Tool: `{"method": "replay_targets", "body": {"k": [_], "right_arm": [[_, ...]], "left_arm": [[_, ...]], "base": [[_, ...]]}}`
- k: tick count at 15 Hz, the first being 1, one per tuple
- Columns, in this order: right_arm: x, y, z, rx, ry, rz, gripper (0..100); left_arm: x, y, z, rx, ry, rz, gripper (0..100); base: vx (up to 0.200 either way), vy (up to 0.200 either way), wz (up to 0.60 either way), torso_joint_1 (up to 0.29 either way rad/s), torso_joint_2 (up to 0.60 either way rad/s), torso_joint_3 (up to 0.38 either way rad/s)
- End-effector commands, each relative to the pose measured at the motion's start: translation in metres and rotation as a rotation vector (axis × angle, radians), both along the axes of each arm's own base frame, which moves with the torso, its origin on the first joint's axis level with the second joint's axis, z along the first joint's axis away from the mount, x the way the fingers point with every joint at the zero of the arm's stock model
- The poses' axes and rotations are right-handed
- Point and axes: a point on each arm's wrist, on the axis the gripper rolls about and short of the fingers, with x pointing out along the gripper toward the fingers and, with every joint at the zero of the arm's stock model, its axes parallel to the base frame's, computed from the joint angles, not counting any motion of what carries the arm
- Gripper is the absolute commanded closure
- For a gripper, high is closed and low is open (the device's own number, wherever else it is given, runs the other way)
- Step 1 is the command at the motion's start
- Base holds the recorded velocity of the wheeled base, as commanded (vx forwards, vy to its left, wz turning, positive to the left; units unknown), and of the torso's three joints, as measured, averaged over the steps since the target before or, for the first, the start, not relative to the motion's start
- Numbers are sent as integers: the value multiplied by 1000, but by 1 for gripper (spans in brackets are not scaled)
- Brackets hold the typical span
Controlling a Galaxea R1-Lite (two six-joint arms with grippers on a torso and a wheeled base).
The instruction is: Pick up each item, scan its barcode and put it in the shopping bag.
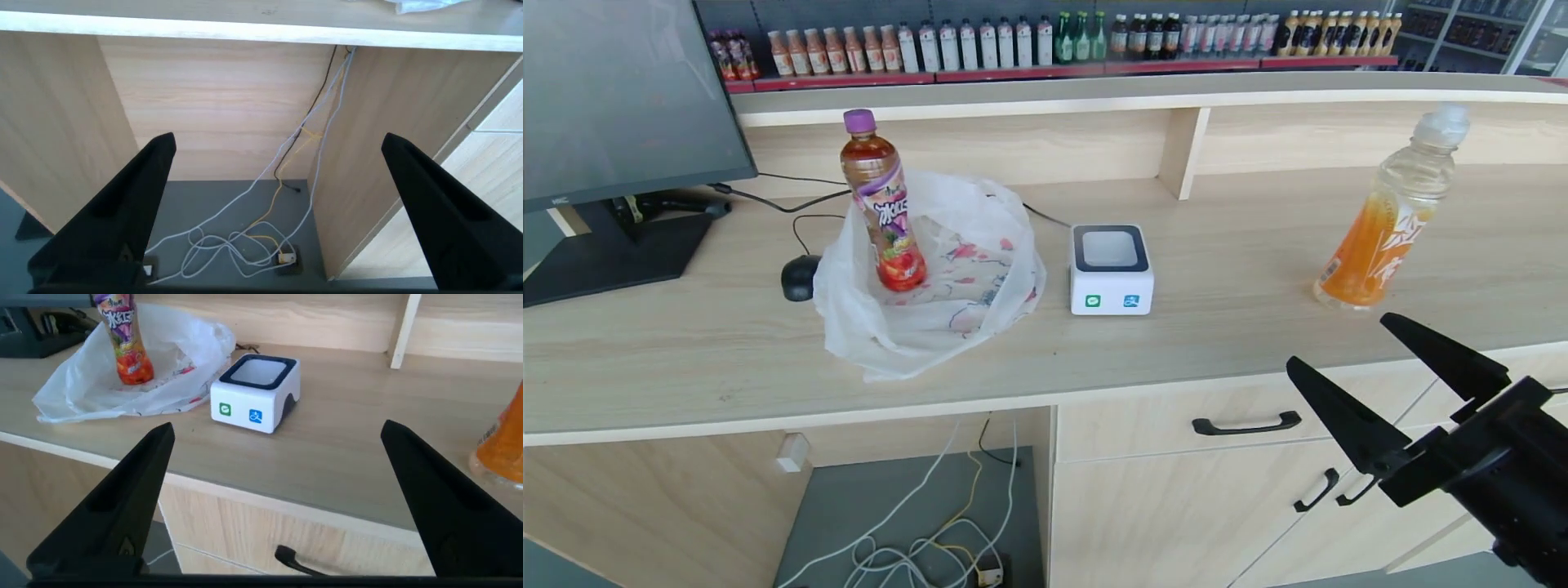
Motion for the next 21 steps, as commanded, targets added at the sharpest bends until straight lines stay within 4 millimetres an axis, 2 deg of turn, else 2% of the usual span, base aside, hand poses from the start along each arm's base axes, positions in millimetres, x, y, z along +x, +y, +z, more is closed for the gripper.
{"method": "replay_targets", "body": {"k": [1, 5, 12, 15, 18, 21], "right_arm": [[3, 3, 3, 7, -10, 1, 0], [8, -2, 9, 24, -35, -39, 0], [13, -1, 7, -3, -29, -52, 0], [15, 13, 14, -25, -68, -12, 0], [19, 19, 11, -22, -48, -31, 0], [38, 34, 42, 5, -124, 21, 0]], "left_arm": [[0, 0, 0, 1, 0, 1, 0], [0, 0, 0, -1, 0, 1, 0], [0, 0, 0, 1, 0, 1, 0], [0, 0, 0, 10, -1, -1, 0], [0, 0, 0, 10, -1, -1, 0], [0, 0, 0, 10, -1, -1, 0]], "base": [[0, -200, 0, 7, 7, -2], [0, -200, 0, 2, 5, 4], [0, -200, 0, 2, -1, 2], [0, 0, 0, 0, 0, 0], [0, 0, 0, 0, 0, 0], [0, 0, 0, 0, 0, 0]]}}
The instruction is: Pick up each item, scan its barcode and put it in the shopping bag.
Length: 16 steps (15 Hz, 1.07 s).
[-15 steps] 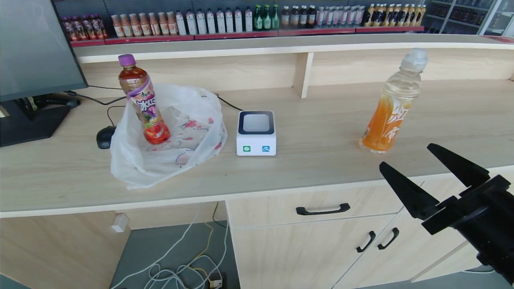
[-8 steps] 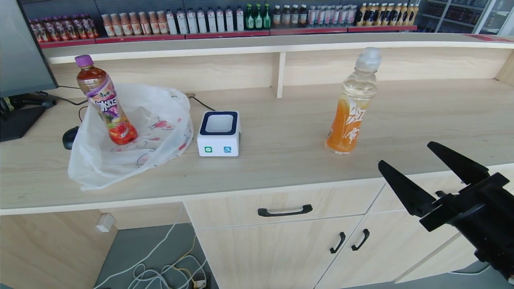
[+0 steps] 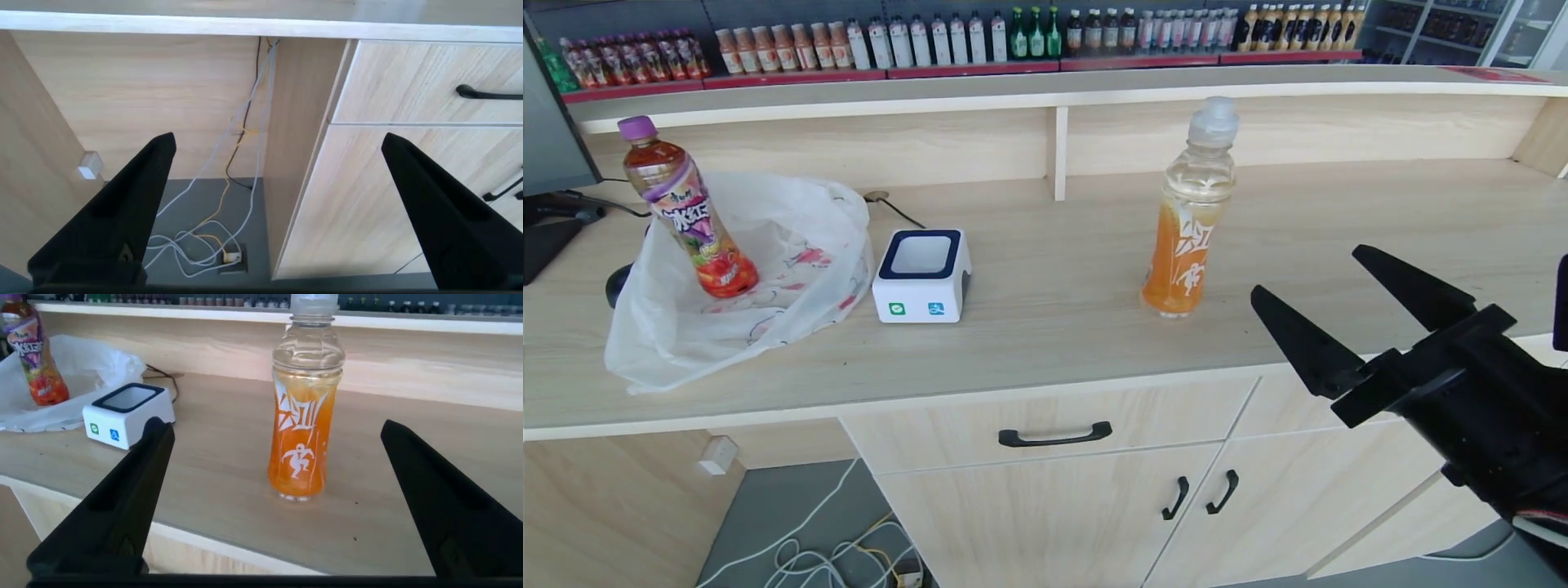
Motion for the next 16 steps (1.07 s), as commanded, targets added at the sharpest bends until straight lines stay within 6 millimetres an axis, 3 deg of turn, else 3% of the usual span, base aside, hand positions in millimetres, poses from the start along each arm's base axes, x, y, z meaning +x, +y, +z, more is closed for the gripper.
{"method": "replay_targets", "body": {"k": [1, 4, 6, 10, 16], "right_arm": [[17, 13, 20, -7, 0, 10, 0], [29, 19, 33, -25, 28, 3, 0], [47, 18, 35, -16, 78, -30, 0], [70, 14, 24, 18, 140, -69, 0], [91, 25, 15, 2, 163, -73, 0]], "left_arm": [[0, 0, 0, 0, 0, 0, 0], [0, 0, 0, 0, 0, 0, 0], [0, 0, 0, 0, 0, 0, 0], [0, 0, 0, 0, 0, 0, 0], [0, 0, 0, 0, 1, 0, 0]], "base": [[0, 0, 0, 0, 0, 0], [0, 0, 0, 0, 0, 0], [0, 0, 0, 0, 0, 0], [0, 0, 0, 0, 0, 0], [0, 0, 0, 0, 0, 0]]}}
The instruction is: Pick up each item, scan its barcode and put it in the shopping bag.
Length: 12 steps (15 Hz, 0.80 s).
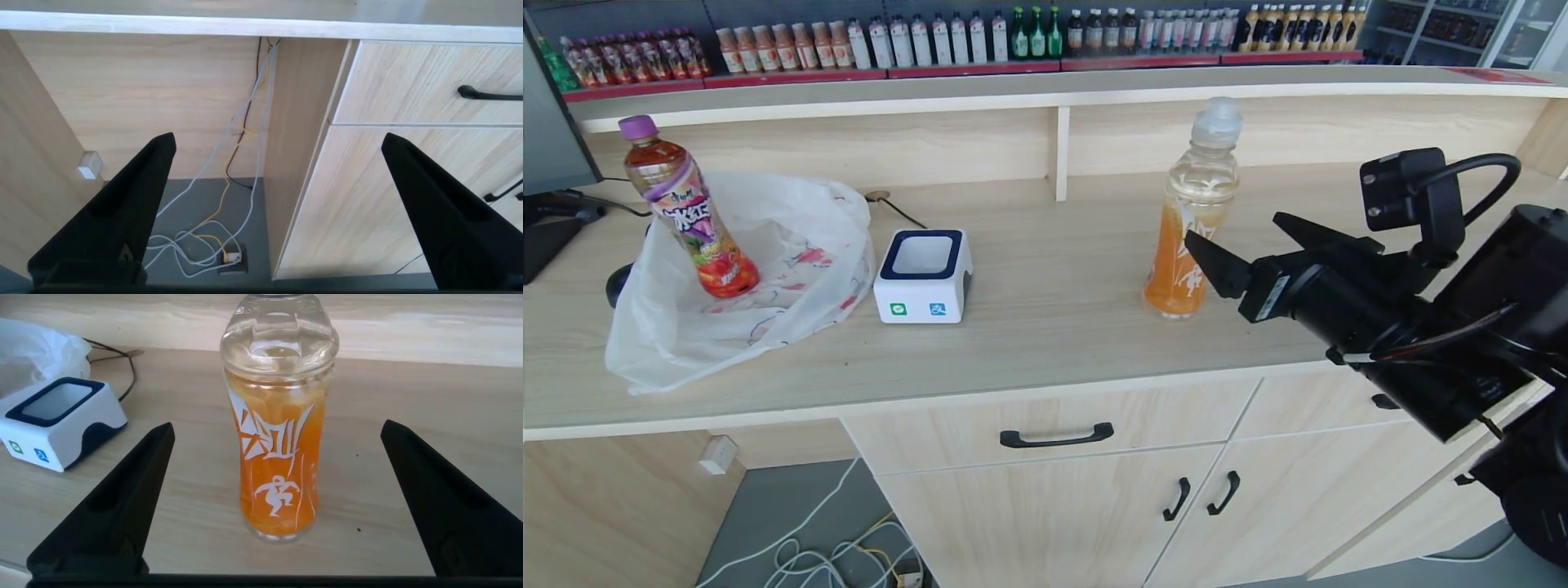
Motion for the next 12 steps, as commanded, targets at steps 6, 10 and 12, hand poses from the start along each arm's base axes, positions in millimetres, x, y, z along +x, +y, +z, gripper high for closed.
{"method": "replay_targets", "body": {"k": [6, 10, 12], "right_arm": [[21, 13, -9, -52, 2, -8, 0], [35, 21, -5, -41, -20, -11, 0], [44, 26, -6, -42, -25, -15, 0]], "left_arm": [[0, 0, 0, 0, -1, 0, 0], [0, 0, 0, 0, -1, 0, 0], [0, 0, 0, 0, 1, 0, 0]], "base": [[0, 0, 0, 0, 0, 0], [0, 0, 0, 0, 0, 0], [0, 0, 0, 0, 0, 0]]}}
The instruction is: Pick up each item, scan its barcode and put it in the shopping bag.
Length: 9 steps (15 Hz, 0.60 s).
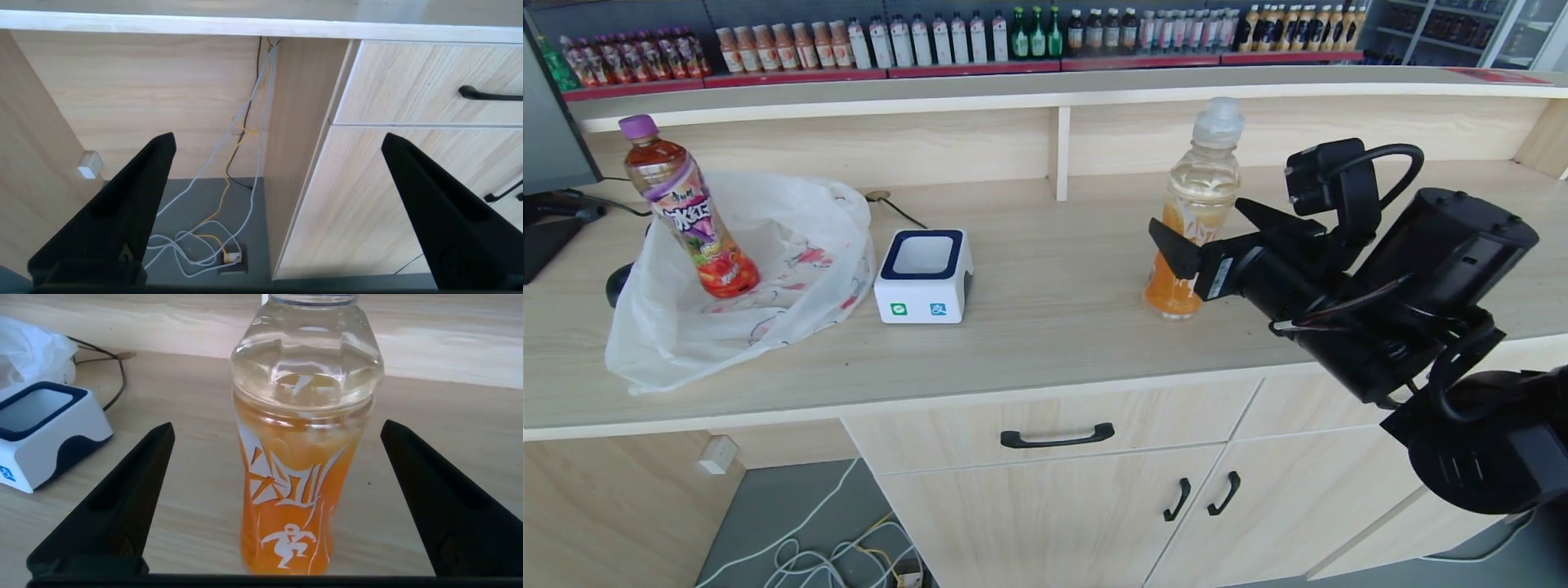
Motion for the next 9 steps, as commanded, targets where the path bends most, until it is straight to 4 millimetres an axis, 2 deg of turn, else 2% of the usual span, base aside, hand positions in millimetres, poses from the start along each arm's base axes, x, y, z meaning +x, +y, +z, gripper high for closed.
{"method": "replay_targets", "body": {"k": [1, 5, 9], "right_arm": [[11, 6, -6, -18, 7, -4, 0], [29, 10, -6, -10, -10, -21, 0], [39, 16, -9, -8, -14, -21, 0]], "left_arm": [[0, 0, 0, 0, 0, 0, 0], [0, 0, 0, 0, 0, 0, 0], [0, 0, 0, 0, 0, 0, 0]], "base": [[0, 0, 0, 0, 0, 0], [0, 0, 0, 0, 0, 0], [0, 0, 0, 0, 0, 0]]}}
